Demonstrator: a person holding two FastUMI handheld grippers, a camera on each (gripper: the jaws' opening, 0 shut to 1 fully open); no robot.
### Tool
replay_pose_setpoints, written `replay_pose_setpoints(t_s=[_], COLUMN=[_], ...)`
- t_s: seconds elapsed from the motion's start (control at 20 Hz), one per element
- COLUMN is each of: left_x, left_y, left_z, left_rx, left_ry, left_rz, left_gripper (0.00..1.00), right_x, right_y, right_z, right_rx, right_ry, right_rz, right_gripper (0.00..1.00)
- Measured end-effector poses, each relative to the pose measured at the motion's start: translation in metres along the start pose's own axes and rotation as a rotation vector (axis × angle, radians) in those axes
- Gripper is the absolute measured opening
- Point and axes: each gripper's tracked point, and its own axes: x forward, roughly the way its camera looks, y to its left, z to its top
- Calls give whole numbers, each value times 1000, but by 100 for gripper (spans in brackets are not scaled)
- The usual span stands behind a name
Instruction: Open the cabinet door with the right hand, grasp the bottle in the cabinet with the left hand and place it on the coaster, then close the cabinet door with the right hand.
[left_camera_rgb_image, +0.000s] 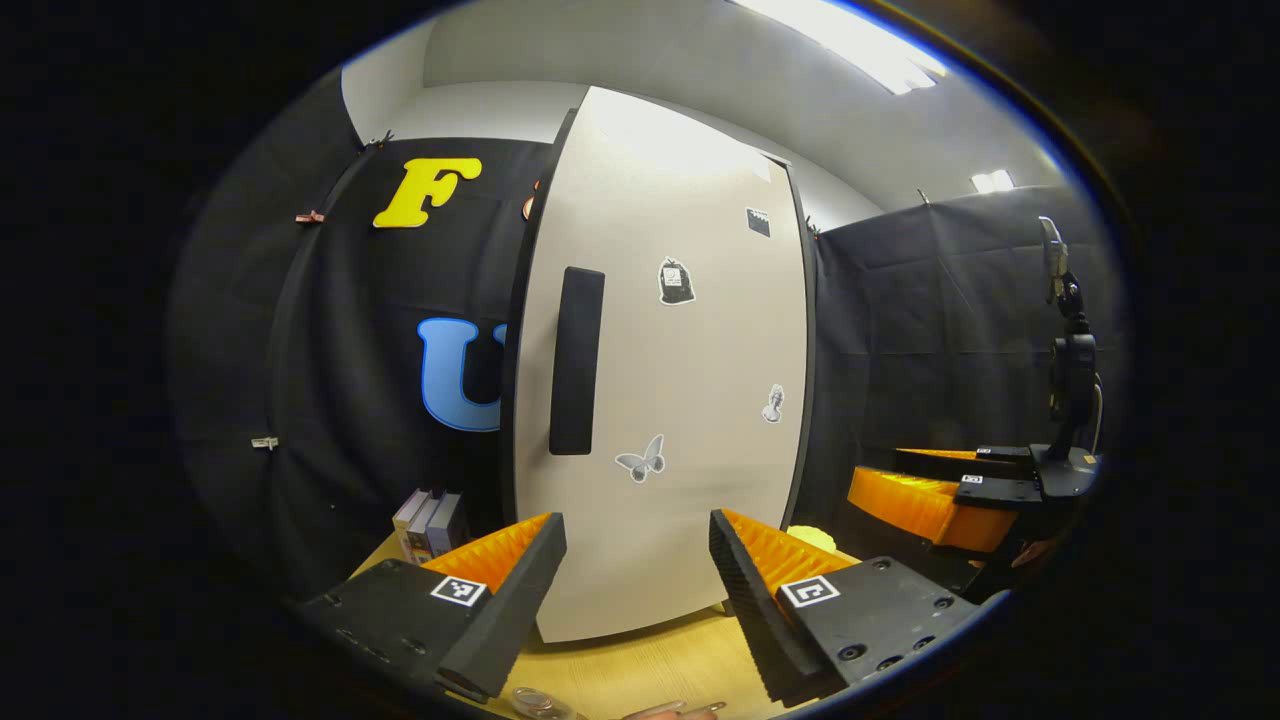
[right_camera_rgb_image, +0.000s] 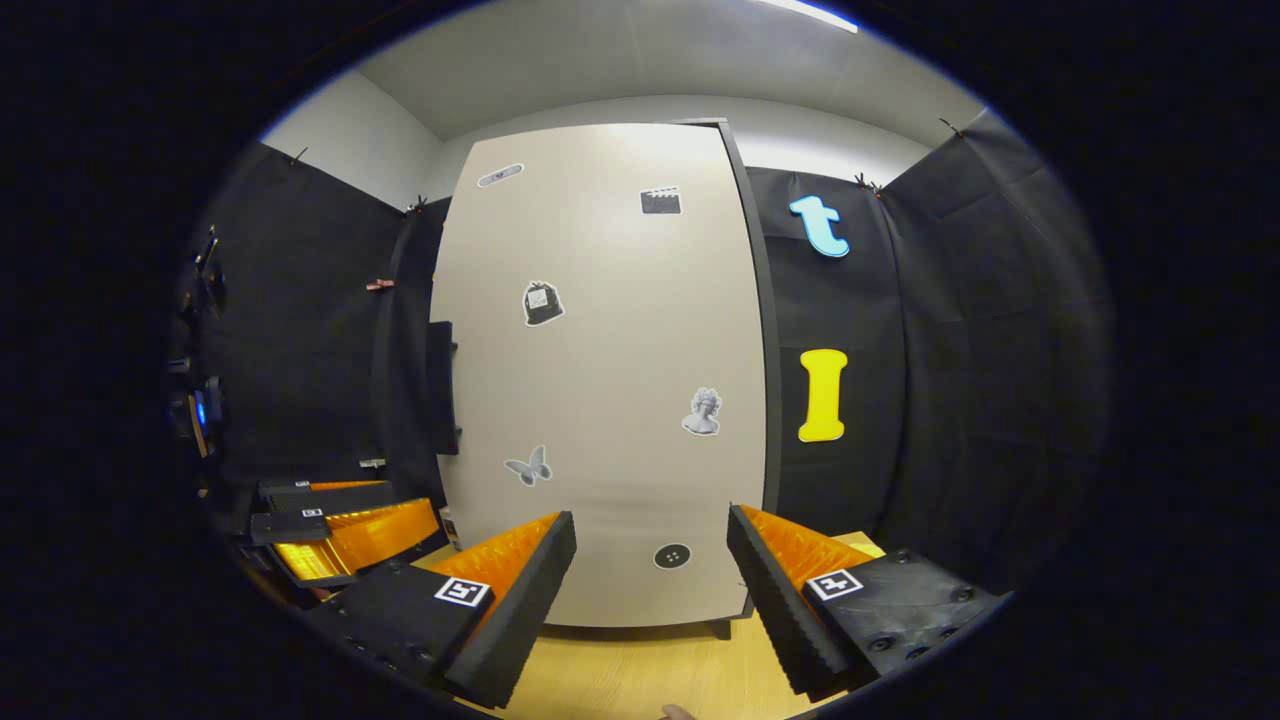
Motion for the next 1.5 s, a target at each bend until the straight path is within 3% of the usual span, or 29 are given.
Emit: replay_pose_setpoints(t_s=[0.3, 0.85, 1.5], left_x=[0, 6, 9], left_y=[-1, -2, -1], left_z=[2, -15, 2], left_rx=[-14, -53, -28], left_ry=[-4, 96, 40], left_rz=[9, 3, -7], left_gripper=[93, 95, 95], right_x=[-1, -4, -3], right_y=[-1, 13, 18], right_z=[-2, 5, 2], right_rx=[-37, -29, -21], right_ry=[18, -9, -12], right_rz=[-23, 18, 34], right_gripper=[98, 98, 98])
